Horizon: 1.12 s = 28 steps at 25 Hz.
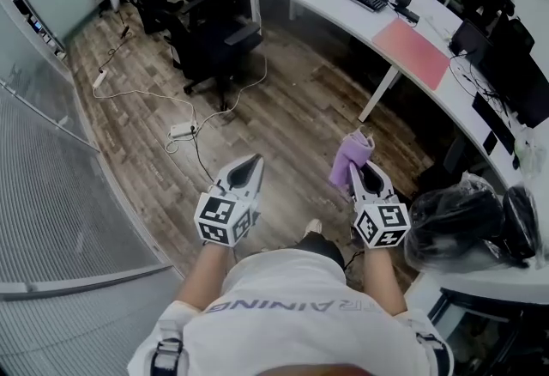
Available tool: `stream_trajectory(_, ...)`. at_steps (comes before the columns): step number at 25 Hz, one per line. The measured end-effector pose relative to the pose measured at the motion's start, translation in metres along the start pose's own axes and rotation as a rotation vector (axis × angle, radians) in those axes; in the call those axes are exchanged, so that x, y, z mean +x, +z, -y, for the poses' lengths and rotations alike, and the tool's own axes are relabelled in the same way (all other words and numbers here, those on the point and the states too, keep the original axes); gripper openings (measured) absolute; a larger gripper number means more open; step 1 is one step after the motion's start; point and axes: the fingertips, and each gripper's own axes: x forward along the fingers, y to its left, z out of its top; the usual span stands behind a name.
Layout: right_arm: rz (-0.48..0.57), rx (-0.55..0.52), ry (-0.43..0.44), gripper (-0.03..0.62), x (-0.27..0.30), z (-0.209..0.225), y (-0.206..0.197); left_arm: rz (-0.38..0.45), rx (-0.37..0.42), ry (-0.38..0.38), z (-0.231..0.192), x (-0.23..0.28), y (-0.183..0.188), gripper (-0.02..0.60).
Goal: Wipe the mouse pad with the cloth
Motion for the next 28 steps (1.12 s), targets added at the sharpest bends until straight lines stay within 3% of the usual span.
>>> stream_trajectory(8, 0.037, 0.047, 0.018, 0.097, 0.027, 0.071, 0.026, 0.0, 0.005, -0.017, 0.02, 0.078, 0.024, 0.032)
stream_trajectory(14, 0.048, 0.071, 0.035, 0.097, 0.04, 0.137, 0.04, -0.02, 0.054, -0.068, 0.06, 0.145, 0.038, 0.032)
stream_trajectory(18, 0.042, 0.033, 0.042, 0.097, 0.047, 0.177, 0.042, -0.032, 0.073, -0.09, 0.082, 0.184, 0.038, 0.032)
stream_trajectory(22, 0.021, 0.02, 0.003, 0.097, 0.052, 0.211, 0.037, -0.073, 0.152, -0.084, 0.09, 0.221, 0.034, 0.032)
stream_trajectory(28, 0.015, 0.055, -0.045, 0.097, 0.06, 0.251, 0.033, -0.081, 0.14, -0.116, 0.092, 0.269, 0.034, 0.032)
